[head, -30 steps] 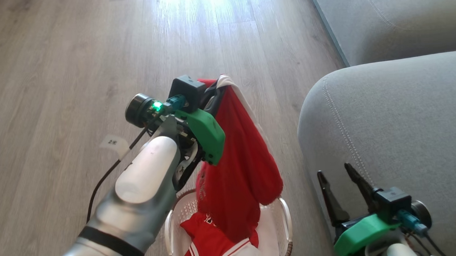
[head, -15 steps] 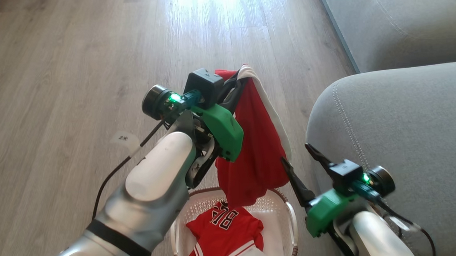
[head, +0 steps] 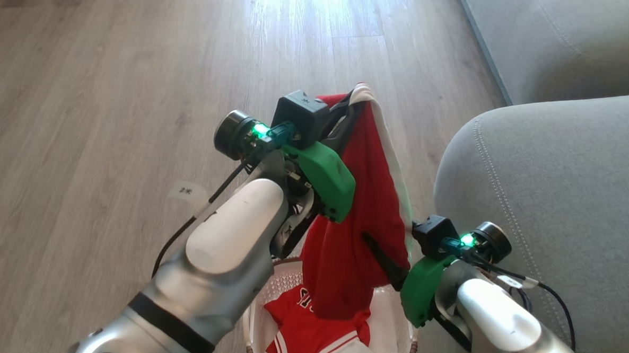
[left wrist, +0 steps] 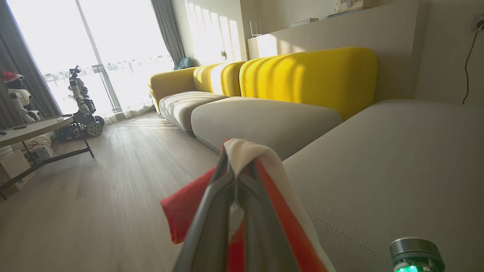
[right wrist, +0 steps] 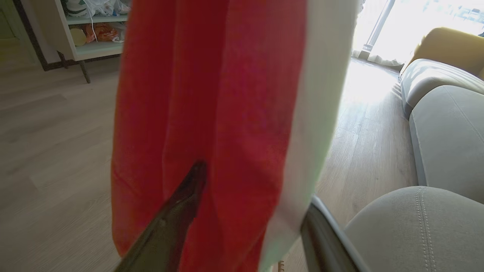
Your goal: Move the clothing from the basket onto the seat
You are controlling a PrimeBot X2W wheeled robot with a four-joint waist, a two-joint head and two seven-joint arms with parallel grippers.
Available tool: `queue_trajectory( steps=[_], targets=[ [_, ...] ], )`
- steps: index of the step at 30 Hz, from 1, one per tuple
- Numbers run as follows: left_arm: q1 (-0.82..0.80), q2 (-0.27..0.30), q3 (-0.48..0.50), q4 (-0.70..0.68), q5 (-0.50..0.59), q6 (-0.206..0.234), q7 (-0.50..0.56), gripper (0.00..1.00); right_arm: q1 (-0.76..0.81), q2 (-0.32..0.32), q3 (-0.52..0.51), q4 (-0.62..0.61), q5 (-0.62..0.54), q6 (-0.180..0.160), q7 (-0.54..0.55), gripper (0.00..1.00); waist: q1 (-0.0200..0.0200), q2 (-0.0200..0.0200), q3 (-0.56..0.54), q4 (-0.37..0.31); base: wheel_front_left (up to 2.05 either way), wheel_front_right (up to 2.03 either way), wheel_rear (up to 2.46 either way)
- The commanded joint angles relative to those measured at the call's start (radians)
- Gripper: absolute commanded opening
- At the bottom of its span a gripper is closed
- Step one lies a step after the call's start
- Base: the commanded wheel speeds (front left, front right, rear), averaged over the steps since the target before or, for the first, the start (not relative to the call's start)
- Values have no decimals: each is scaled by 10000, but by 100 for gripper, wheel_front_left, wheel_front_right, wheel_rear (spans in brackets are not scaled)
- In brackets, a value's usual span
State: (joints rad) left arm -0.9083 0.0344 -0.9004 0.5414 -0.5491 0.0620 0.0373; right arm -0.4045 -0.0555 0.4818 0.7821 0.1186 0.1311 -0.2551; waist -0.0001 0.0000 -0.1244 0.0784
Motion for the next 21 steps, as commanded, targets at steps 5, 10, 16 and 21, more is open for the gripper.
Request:
queue_trajectory(
  steps=[5, 10, 16, 21],
  targets=[
    [-778, 158, 77, -417, -254, 171, -165, 0, -793, 53, 543, 64, 557, -4, -67, 24, 1, 0, -22, 130, 0, 0, 0],
    [-533, 220, 91, -9, -360, 383, -358, 0, -830, 53, 315, -92, 800, -4, -67, 0, 1, 0, -47, 64, 0, 0, 0],
    [60, 354, 300, 485, -628, 518, -841, 47, -599, 53, -353, -470, 998, -4, -67, 0, 1, 0, -47, -144, 0, 0, 0],
    [658, 416, 409, 930, -873, 493, -1305, 100, -291, 41, -1021, -778, 959, -4, -67, 0, 1, 0, 4, -341, 0, 0, 0]
  ],
)
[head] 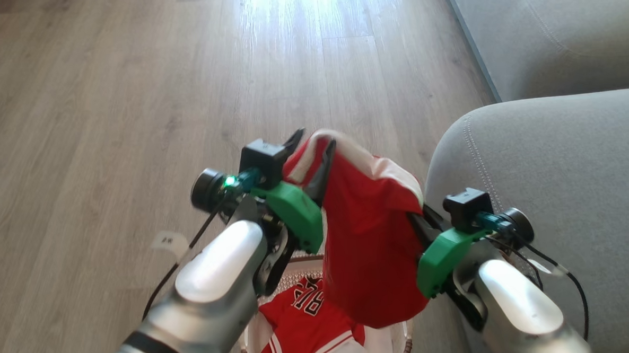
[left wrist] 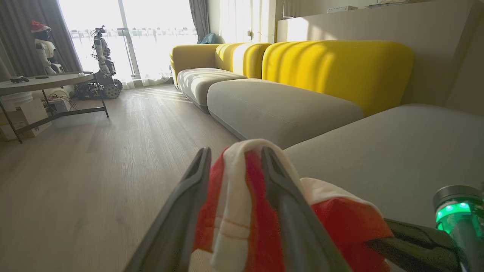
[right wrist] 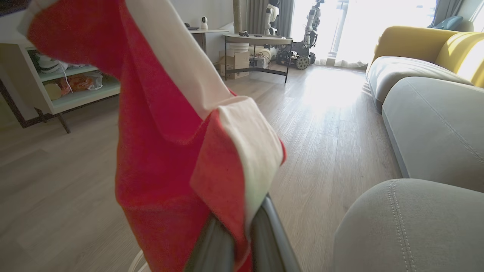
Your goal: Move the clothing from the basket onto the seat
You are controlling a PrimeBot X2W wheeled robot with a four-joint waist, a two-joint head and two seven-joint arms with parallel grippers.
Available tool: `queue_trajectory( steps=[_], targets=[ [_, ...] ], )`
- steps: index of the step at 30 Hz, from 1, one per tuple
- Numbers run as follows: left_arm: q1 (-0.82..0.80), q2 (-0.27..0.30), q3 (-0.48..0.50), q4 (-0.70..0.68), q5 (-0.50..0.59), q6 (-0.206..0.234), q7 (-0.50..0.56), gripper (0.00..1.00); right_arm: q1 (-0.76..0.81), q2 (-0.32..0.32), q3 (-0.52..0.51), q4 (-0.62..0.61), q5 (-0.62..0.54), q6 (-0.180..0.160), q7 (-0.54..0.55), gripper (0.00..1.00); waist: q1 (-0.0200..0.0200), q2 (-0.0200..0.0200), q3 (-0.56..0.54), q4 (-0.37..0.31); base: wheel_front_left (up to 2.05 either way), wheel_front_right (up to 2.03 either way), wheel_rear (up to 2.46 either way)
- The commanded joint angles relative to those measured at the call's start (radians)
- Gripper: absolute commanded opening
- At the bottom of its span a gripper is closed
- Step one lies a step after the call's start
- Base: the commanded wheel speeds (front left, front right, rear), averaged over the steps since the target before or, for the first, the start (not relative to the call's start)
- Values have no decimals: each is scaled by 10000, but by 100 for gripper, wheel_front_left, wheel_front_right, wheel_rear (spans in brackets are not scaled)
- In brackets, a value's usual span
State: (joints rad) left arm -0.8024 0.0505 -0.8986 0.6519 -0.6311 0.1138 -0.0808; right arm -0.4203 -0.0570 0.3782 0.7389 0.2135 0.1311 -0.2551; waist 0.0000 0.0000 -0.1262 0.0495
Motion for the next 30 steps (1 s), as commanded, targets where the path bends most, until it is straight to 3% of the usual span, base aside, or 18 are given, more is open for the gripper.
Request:
queue_trajectory(
  steps=[1, 14, 30],
  targets=[
    [-299, 265, 397, -84, -83, -37, -207, 100, -67, 51, -138, -407, 20, -4, -67, 0, 0, 0, 33, -97, 0, 0, 0],
    [852, 307, 53, 486, -307, -580, -1019, 100, 644, -593, -1543, -1950, -469, -4, -67, 0, 0, 0, 171, -1275, 0, 0, 0],
    [1494, 155, -136, -203, -307, -335, -1559, 100, 731, -1104, -2107, -3952, -646, -4, 658, 0, 0, 0, 695, -3680, 0, 0, 0]
  ],
)
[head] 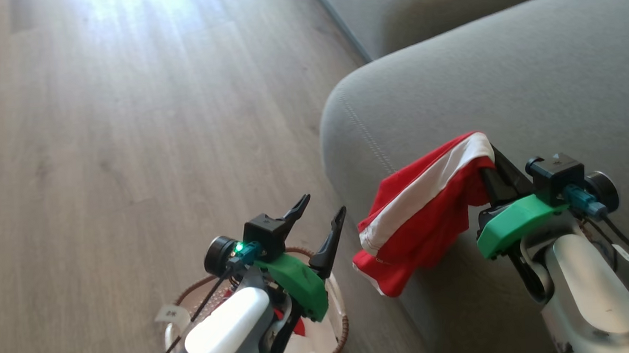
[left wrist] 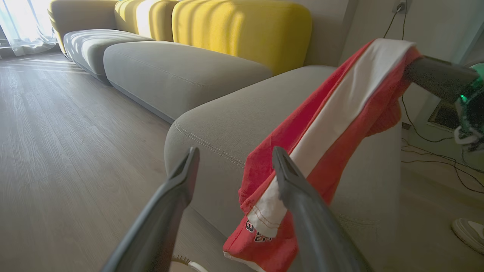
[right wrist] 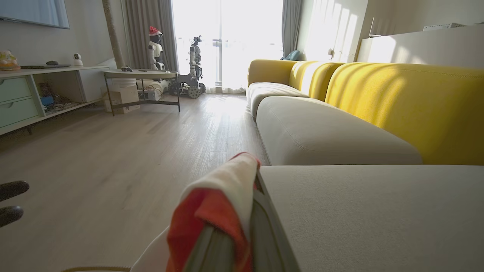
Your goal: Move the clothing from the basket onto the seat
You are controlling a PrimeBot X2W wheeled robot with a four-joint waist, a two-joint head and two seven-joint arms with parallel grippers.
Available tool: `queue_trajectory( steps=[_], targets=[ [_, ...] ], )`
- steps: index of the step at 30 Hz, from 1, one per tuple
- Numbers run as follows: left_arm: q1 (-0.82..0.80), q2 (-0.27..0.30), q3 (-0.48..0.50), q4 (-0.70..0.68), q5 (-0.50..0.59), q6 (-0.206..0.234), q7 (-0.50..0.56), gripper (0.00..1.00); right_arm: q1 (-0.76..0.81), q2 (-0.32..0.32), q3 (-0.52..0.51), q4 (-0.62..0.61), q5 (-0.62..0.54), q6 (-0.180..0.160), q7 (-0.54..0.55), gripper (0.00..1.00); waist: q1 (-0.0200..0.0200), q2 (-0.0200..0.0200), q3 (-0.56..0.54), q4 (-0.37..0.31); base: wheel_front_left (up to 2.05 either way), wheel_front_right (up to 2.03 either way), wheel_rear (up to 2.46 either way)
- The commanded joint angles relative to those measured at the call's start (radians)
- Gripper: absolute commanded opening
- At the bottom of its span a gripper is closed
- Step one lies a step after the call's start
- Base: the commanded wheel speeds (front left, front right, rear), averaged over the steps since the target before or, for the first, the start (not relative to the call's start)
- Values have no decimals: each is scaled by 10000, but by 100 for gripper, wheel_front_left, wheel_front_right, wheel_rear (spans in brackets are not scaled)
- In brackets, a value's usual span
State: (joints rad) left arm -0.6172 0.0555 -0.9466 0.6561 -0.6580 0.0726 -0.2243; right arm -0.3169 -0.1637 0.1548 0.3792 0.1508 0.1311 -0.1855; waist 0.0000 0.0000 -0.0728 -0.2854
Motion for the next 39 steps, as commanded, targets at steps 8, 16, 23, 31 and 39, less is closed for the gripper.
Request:
queue_trajectory(
  steps=[8, 16, 23, 31, 39],
  targets=[
    [-136, 61, 184, -754, 54, 250, -221, 100, -19, -68, -43, -1315, -40, -4, 308, 0, 0, 0, 385, -1016, 0, 0, 0],
    [-97, 45, 12, -963, 123, 372, -218, 100, -6, -30, -342, -1830, 49, -4, 648, 0, 0, 0, 614, -745, 0, 0, 0],
    [-191, 199, -83, -1065, 305, 514, -222, 100, -1815, -627, -438, -1344, 219, -4, 956, 0, 0, 0, 986, -113, 0, 0, 0],
    [-565, 318, -184, -1282, 492, 547, -121, 100, -4727, -1649, -581, 109, 79, -4, 1004, 0, 0, 0, 1895, 669, 0, 0, 0],
    [-1191, 669, -268, -1937, 870, 649, 23, 100, -8074, -2863, -1489, 1975, -392, -4, 919, 0, 0, 0, 3284, 1562, 0, 0, 0]
  ],
)
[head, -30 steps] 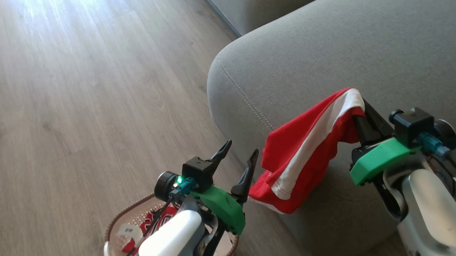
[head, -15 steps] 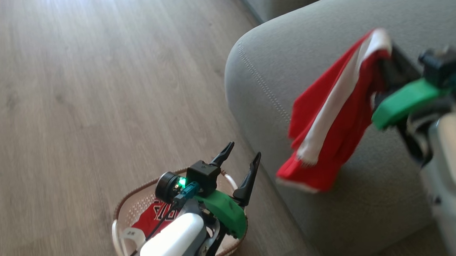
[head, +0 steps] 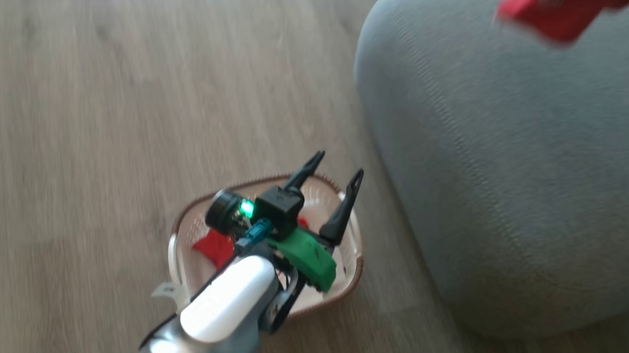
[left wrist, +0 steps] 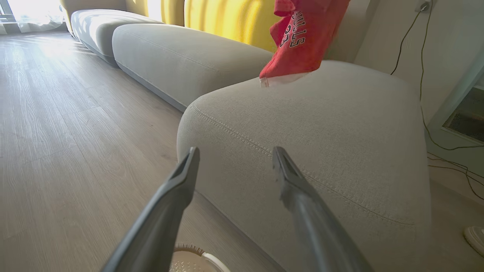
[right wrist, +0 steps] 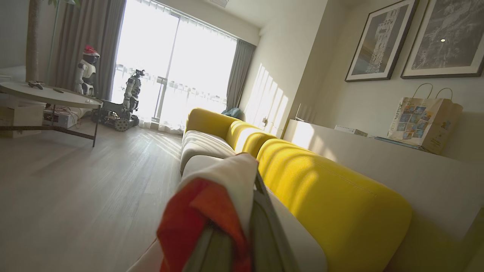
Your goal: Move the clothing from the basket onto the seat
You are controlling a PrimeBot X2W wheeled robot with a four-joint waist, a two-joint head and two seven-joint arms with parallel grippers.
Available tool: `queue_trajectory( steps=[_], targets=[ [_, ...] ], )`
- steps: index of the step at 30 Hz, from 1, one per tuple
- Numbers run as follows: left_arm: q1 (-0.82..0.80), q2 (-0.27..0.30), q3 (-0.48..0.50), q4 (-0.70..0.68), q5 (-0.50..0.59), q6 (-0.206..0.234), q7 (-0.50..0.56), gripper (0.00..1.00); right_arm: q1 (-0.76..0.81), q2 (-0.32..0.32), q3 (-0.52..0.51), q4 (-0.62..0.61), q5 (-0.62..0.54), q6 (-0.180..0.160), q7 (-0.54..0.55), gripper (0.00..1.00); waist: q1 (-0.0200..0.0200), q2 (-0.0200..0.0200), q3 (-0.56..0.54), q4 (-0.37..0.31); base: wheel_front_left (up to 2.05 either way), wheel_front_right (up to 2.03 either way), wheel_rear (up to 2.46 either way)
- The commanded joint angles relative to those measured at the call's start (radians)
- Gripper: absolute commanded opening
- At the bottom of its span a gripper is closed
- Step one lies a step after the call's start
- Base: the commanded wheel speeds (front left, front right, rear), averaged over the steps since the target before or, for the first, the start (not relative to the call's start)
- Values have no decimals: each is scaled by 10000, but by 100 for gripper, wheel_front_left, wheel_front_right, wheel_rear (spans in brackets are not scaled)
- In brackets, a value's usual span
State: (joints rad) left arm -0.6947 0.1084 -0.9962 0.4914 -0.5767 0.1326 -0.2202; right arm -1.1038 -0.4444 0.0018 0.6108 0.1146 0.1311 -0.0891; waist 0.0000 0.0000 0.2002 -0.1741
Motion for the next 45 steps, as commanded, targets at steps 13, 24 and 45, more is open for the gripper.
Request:
queue_trajectory(
  steps=[13, 24, 45],
  targets=[
    [-1628, 670, 308, -1803, 735, 504, 331, 100, -2005, 21, -2265, 2609, -2616, -4, -1407, 0, 0, 0, 3166, 1253, 0, 0, 0],
    [-1490, 953, 77, -1922, 752, 564, 673, 100, -401, 1024, -4157, 4668, -4411, -4, -1659, 0, 0, 0, 3726, 1182, 0, 0, 0],
    [-593, 1423, 470, -1767, 76, 817, 255, 100, 1938, 2236, -2528, 3391, -3383, -4, -1725, 100, 0, 0, 2162, 362, 0, 0, 0]
  ],
)
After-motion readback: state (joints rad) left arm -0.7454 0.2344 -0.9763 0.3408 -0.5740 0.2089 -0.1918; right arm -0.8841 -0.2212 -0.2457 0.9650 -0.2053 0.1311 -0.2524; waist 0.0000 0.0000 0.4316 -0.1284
